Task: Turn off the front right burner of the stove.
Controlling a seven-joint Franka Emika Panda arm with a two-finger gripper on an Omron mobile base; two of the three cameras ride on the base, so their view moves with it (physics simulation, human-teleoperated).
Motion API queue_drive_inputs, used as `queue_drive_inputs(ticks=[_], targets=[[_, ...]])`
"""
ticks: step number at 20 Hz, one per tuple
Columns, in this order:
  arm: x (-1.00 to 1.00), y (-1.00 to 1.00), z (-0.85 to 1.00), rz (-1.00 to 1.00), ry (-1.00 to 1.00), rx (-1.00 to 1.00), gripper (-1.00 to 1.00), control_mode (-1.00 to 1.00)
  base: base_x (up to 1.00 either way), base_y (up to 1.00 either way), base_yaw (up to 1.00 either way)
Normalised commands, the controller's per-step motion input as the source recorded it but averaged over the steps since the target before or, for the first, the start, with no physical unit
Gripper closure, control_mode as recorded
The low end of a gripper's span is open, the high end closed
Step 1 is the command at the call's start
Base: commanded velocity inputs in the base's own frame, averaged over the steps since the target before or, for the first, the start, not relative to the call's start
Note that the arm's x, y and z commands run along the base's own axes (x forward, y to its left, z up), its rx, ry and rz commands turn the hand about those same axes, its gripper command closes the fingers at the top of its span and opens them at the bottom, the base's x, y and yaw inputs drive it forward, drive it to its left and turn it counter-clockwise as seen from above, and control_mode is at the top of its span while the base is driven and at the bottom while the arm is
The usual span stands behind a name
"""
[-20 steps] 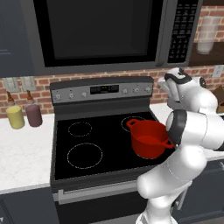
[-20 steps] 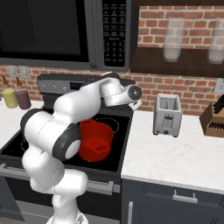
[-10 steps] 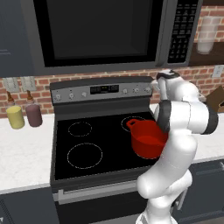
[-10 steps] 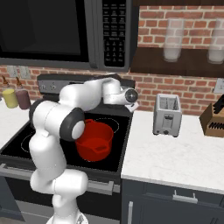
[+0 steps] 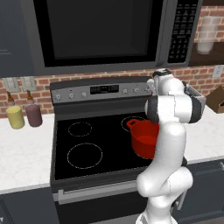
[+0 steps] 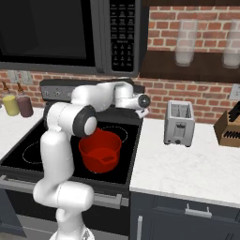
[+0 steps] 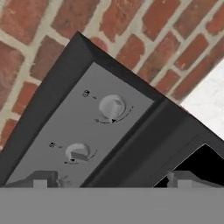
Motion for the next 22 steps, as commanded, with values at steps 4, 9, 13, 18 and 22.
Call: queue_drive_inputs(ticks=[4,9,13,18,22], targets=[[0.60,-0.01,-0.17,0.00,0.00,0.09,-1.00,-1.00,0.00,0.00,0.00],[0.51,-0.06,-0.21,0.00,0.00,0.07,-1.00,-1.00,0.00,0.00,0.00],[0.50,-0.07,-0.19,0.00,0.00,0.04,-1.00,-1.00,0.00,0.00,0.00],[0.45,-0.07,-0.09,0.00,0.00,0.00,-1.00,-1.00,0.00,0.00,0.00],[0.41,-0.01,-0.06,0.00,0.00,0.00,-1.00,-1.00,0.00,0.00,0.00]])
